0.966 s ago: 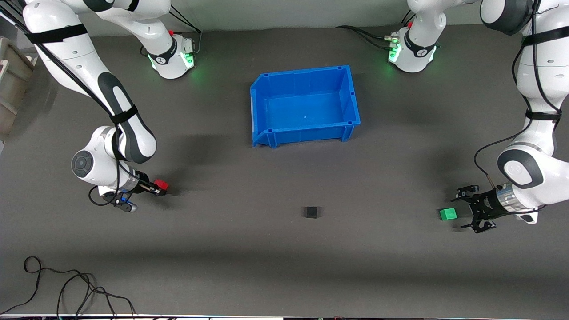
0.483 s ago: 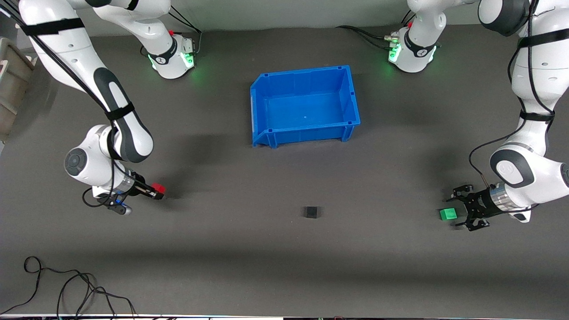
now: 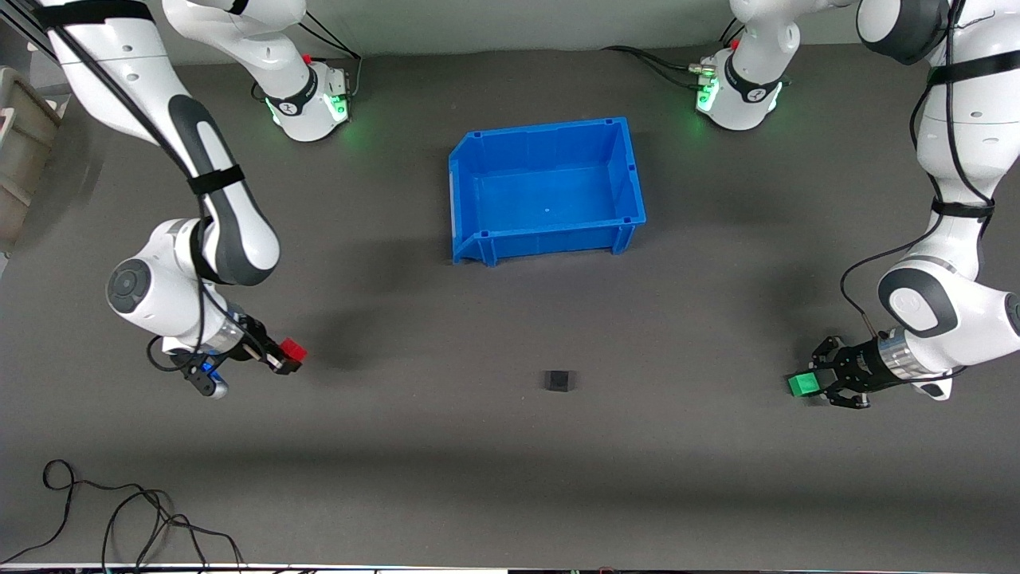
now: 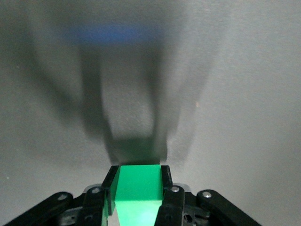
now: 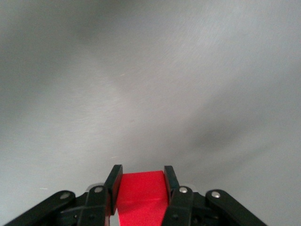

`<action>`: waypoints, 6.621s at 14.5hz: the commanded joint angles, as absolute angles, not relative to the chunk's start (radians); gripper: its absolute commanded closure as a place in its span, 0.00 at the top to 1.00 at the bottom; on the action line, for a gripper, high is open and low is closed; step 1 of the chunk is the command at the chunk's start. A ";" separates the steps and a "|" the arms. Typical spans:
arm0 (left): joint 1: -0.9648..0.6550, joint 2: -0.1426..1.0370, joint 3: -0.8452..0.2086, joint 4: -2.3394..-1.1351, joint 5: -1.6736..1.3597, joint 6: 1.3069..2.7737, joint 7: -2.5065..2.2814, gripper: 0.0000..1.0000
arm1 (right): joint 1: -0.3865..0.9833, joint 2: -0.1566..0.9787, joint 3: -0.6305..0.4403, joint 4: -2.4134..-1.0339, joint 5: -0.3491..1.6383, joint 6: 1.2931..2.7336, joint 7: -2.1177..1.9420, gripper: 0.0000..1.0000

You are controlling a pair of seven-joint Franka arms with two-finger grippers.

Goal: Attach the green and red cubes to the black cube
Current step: 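Carry the red cube and green cube toward the black cube with both grippers, then press the red and green cubes against the black cube with both grippers, then open both grippers and lift them away from the joined cubes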

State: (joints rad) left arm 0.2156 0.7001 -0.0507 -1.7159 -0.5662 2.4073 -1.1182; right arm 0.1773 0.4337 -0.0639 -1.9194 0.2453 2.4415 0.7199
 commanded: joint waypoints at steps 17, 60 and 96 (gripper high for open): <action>-0.287 0.719 -0.130 -1.634 -0.496 2.499 -1.473 0.03 | 0.532 0.796 -0.071 -1.353 0.255 2.266 2.179 0.00; -0.411 0.865 -0.120 -1.390 -0.379 2.375 -1.672 0.00 | 0.735 1.146 -0.086 -0.999 0.134 2.335 2.511 0.00; -0.137 0.740 -0.110 -1.400 -0.308 2.122 -1.632 1.00 | 0.681 0.985 -0.075 -1.005 0.127 2.205 2.231 1.00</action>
